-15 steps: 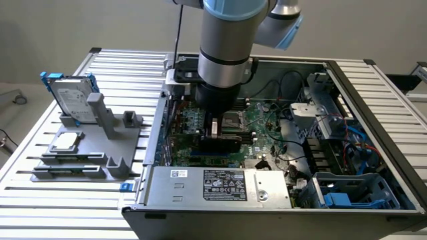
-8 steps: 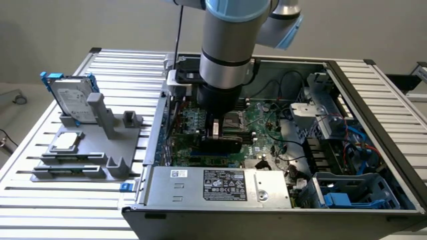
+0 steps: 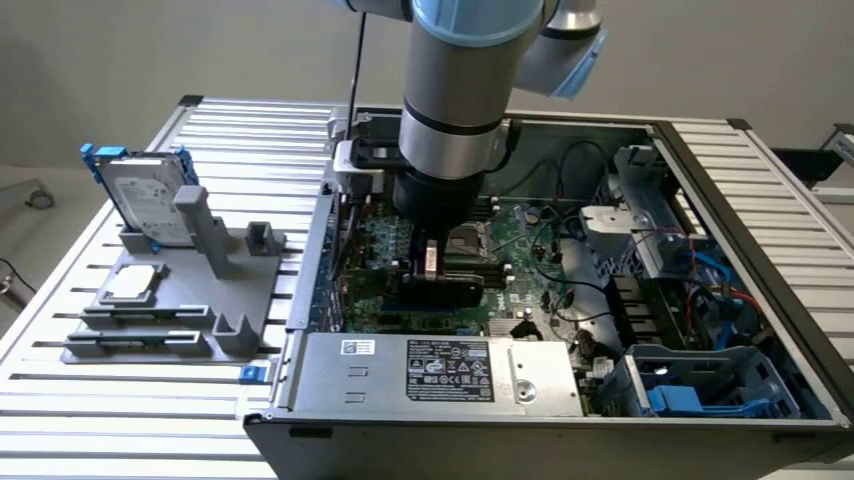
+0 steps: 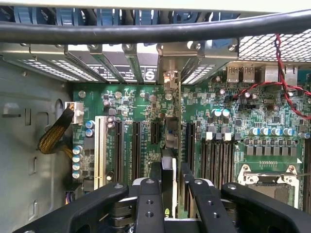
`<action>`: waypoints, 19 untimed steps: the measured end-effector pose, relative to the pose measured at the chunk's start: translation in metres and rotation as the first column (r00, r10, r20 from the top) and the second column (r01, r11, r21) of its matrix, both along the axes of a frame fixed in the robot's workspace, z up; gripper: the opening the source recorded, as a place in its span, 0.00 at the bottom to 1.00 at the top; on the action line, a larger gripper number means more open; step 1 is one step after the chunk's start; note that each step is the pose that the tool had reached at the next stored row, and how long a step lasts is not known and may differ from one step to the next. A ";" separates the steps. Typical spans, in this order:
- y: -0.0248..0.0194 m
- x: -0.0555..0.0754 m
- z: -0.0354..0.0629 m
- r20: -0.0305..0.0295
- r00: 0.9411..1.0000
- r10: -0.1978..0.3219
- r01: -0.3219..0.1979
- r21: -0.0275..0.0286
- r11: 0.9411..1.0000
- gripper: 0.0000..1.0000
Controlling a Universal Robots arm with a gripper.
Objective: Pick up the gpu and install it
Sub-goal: 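Insert the gpu into the slot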
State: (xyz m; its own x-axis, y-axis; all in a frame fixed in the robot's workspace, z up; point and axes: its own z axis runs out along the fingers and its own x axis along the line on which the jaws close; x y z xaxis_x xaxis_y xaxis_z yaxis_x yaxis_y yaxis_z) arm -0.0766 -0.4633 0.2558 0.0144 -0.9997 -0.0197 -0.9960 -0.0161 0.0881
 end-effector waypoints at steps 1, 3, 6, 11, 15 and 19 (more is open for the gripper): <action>0.0000 0.000 0.0000 -0.001 1.000 0.000 0.000 0.001 1.000 0.27; 0.0000 0.000 0.0000 -0.005 1.000 0.000 0.000 0.002 1.000 0.27; -0.0001 0.001 0.0001 -0.006 1.000 0.000 0.000 0.006 1.000 0.27; -0.0008 0.002 -0.0004 -0.007 1.000 0.000 0.000 0.014 1.000 0.27; -0.0038 0.002 -0.0013 -0.007 1.000 0.000 0.000 0.017 1.000 0.27; -0.0046 0.002 -0.0021 -0.008 1.000 0.000 0.000 0.018 1.000 0.27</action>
